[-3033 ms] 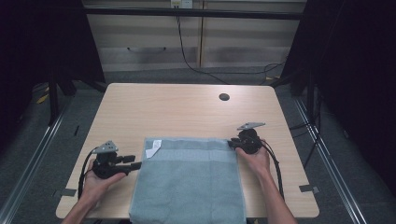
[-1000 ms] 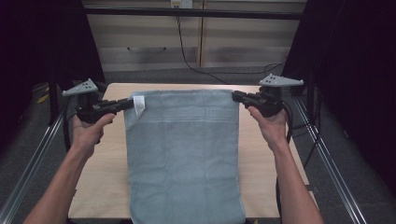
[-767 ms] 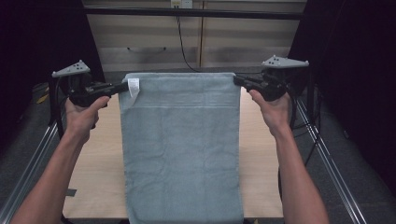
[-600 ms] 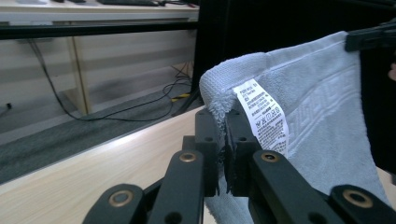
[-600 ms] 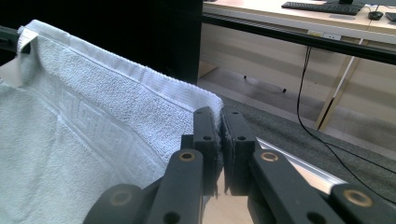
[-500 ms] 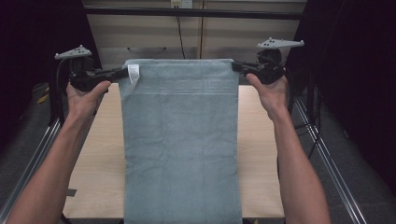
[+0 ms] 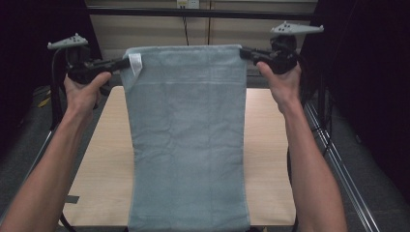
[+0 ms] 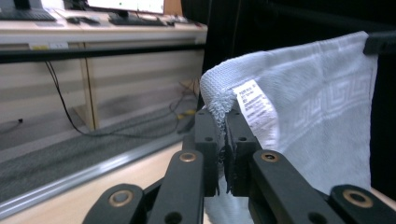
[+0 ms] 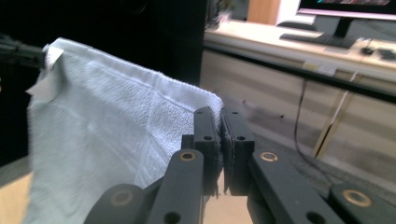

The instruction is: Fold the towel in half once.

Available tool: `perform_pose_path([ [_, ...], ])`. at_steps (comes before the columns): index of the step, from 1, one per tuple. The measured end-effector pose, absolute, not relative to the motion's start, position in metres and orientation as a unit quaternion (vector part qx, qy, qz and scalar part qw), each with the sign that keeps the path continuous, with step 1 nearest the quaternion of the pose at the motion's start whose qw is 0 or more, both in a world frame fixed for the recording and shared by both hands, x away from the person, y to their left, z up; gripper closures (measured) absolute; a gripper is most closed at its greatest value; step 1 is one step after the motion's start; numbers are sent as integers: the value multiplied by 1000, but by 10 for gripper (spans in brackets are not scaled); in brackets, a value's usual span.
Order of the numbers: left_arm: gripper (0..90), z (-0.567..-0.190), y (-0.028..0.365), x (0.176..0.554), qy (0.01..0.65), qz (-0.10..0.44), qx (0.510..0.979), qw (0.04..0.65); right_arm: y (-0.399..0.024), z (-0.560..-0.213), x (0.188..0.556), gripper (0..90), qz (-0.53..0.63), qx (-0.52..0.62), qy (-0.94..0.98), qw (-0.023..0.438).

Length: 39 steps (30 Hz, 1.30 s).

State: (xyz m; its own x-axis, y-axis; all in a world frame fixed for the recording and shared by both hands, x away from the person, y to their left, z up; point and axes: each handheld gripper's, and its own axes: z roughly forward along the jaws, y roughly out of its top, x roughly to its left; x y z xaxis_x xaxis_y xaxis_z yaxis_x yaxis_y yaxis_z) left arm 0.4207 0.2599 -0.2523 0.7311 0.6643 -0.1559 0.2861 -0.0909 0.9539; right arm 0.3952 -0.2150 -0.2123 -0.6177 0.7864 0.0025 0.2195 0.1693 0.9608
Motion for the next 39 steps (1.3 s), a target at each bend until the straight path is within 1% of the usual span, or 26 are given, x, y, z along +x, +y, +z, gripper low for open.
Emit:
perform_pose_path([
  [2,859,-264,261,403,320,149,723,594,-215,-227,385,865,545,347,721,251],
  [3,860,-269,260,394,317,158,728,588,-216,-236,378,865,546,346,722,246],
  [6,859,-282,260,373,308,149,734,586,-220,-254,363,865,564,352,711,228],
  [10,859,-299,266,339,295,137,741,587,-223,-275,331,865,584,339,707,211],
  [11,859,-303,268,329,301,148,746,575,-224,-280,322,864,584,339,707,210],
  [13,858,-311,275,309,296,139,743,584,-229,-291,303,865,586,337,709,199],
  [17,858,-332,280,277,294,119,754,575,-232,-309,273,865,578,331,724,180],
  [19,858,-347,279,266,306,96,753,575,-230,-322,259,865,571,332,732,170],
  [22,858,-373,276,256,316,73,757,567,-228,-348,242,865,558,342,740,154],
  [26,858,-411,275,251,340,42,769,540,-229,-386,229,864,542,366,746,124],
  [27,858,-419,274,250,345,35,772,533,-229,-396,227,864,541,370,746,114],
  [29,858,-439,269,247,345,23,793,501,-225,-415,225,864,524,378,757,98],
  [31,858,-453,267,245,351,9,798,490,-217,-434,227,864,502,379,773,79],
  [32,858,-463,264,244,355,7,802,480,-212,-440,227,864,486,379,783,80],
  [35,858,-481,261,239,360,-9,808,466,-200,-459,226,864,477,377,792,63],
  [39,858,-495,261,240,362,-5,822,440,-190,-482,220,864,457,381,803,31],
])
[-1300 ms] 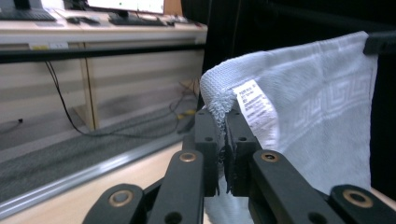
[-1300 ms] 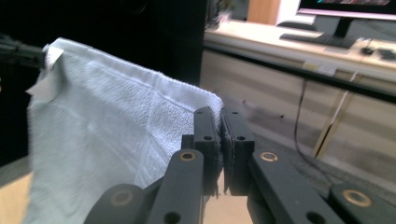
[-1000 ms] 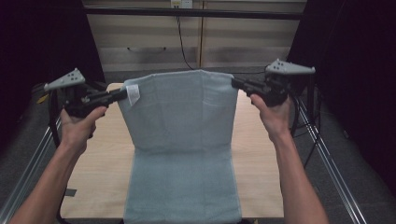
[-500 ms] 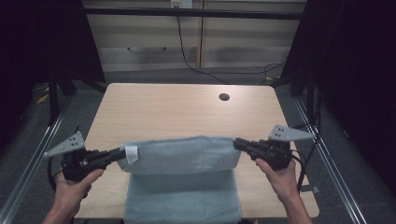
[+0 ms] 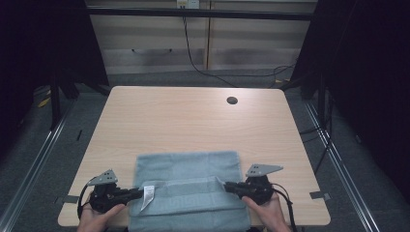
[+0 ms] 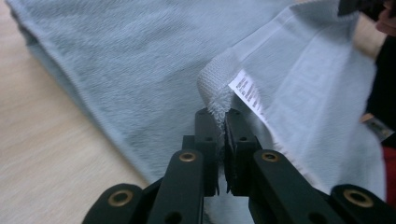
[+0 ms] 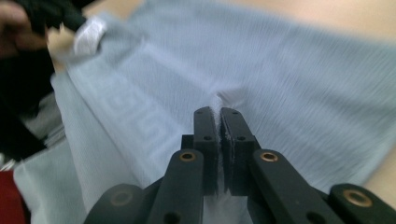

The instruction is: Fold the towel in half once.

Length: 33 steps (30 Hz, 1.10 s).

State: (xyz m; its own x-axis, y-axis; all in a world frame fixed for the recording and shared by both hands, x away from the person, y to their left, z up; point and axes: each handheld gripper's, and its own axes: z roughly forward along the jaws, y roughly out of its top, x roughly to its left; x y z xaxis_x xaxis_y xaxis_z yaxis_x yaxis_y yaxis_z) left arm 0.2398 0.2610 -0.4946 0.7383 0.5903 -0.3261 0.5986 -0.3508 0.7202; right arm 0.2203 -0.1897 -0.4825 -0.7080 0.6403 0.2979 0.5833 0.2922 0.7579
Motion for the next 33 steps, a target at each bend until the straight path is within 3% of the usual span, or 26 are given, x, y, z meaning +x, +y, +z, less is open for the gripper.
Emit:
perform_pose_path([
  [4,857,-500,258,242,361,-3,832,423,-182,-500,214,865,433,386,815,19],
  [10,860,-504,254,255,360,7,830,427,-183,-501,222,869,418,385,822,40],
  [24,861,-505,222,347,388,41,821,417,-201,-506,295,868,424,446,784,78],
  [33,860,-510,223,378,414,41,800,433,-201,-507,333,868,420,467,773,86],
])
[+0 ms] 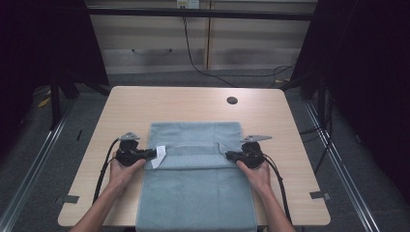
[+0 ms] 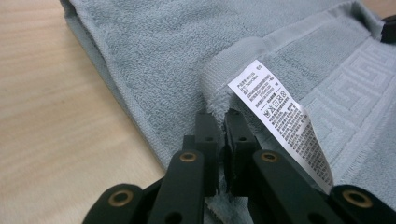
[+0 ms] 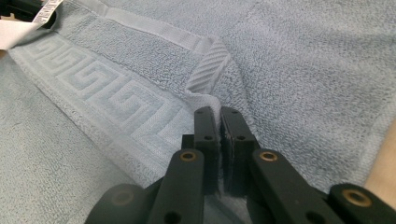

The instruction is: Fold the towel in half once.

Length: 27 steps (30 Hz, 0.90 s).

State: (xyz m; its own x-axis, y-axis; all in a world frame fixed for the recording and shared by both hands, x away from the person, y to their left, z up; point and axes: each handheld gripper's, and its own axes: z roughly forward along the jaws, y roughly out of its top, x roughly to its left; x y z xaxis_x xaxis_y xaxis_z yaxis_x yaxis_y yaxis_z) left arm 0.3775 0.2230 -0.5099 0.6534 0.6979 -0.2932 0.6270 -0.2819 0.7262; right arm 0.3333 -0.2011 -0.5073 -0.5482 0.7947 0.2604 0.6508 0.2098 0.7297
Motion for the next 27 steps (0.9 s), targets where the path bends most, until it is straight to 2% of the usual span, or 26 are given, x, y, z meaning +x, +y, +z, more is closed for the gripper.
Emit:
perform_pose_path([
  [9,860,-509,219,408,445,49,787,425,-196,-505,378,867,403,494,766,88],
  [16,858,-510,216,426,460,51,775,430,-194,-502,393,867,392,508,761,99],
  [22,858,-500,222,424,461,49,764,449,-205,-485,391,866,410,504,750,121],
  [27,859,-472,230,409,427,53,756,493,-226,-456,377,865,449,490,733,144],
])
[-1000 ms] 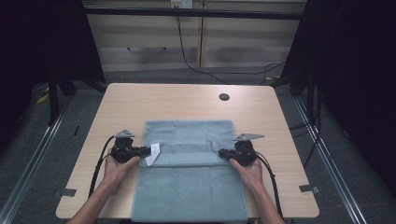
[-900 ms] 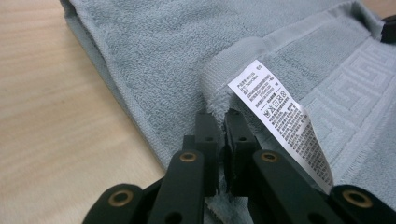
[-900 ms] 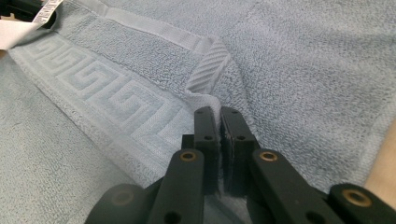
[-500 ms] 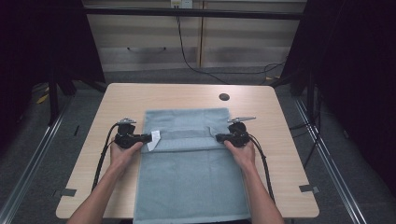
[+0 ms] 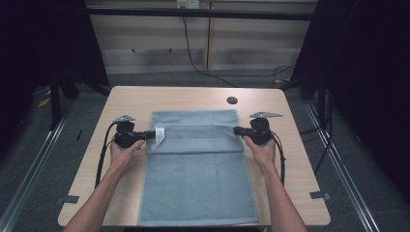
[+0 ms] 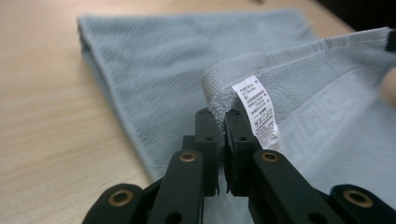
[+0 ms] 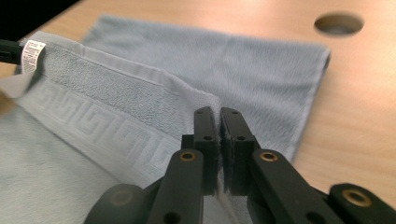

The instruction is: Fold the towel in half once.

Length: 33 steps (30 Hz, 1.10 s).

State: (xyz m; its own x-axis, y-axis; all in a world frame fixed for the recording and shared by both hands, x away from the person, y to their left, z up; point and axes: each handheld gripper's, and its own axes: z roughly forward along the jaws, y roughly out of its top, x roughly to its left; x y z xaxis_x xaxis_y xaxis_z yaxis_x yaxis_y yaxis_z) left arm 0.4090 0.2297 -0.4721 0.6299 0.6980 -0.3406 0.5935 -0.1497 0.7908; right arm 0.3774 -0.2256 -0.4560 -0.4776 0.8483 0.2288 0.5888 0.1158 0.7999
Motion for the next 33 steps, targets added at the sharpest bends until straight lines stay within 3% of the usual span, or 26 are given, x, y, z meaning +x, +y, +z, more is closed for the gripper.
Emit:
perform_pose_path([
  [8,859,-432,240,369,376,64,752,538,-244,-416,338,865,504,452,717,169],
  [13,859,-409,245,348,356,58,738,570,-251,-404,316,865,540,442,699,157],
  [20,858,-377,249,315,316,79,747,579,-254,-377,290,865,549,417,704,170],
  [24,856,-387,254,294,310,74,755,573,-253,-378,268,865,546,404,714,166],
  [33,850,-423,256,252,294,52,781,549,-252,-416,217,860,528,410,731,141],
])
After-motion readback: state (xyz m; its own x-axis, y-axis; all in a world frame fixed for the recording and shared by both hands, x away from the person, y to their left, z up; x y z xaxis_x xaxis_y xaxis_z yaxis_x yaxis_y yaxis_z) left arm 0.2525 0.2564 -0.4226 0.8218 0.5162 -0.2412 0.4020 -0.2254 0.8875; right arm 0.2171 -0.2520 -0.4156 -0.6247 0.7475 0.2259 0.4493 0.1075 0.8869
